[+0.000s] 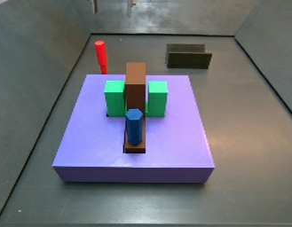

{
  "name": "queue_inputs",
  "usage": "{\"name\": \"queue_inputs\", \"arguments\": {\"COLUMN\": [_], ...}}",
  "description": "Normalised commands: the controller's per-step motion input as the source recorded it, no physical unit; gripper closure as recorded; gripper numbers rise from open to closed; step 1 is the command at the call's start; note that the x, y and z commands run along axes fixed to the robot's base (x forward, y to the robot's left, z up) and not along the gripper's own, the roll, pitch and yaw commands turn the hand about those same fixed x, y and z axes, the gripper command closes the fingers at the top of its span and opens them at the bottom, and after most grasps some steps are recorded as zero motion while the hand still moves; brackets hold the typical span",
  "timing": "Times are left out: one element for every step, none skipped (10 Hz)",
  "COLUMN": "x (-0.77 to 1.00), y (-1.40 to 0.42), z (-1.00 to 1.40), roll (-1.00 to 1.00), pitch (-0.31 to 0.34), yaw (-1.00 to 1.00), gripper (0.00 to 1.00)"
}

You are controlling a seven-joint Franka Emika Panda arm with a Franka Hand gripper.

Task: Pick up the red object. Move up. Move to above the board. Insert the red object.
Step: Pick up the red object.

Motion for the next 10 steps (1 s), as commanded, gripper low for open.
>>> {"name": "queue_inputs", "arguments": {"x": [-0.15, -0.16, -0.15, -0.13, -0.09, -0.03, -0.04, -0.05, -0.06, -0.08], "y": [-0.26, -0.31, -0.34, -0.29, -0.25, -0.25, -0.22, -0.19, -0.14, -0.10], "z": [-0.06, -0.08, -0.12, -0.09, -0.05, -0.05, -0.04, -0.04, -0.06, -0.09], "roll": [0.06, 0.06, 0.05, 0.03, 0.00, 0.00, 0.00, 0.00, 0.00, 0.00], "pitch": [-0.114, -0.136, -0.150, -0.131, -0.111, -0.100, -0.096, -0.090, -0.091, -0.097], "yaw": [0.00, 0.01, 0.02, 0.02, 0.02, 0.04, 0.04, 0.03, 0.02, 0.02], "gripper": [0.00, 0.00, 0.00, 0.00, 0.00, 0.00, 0.00, 0.00, 0.00, 0.00]}}
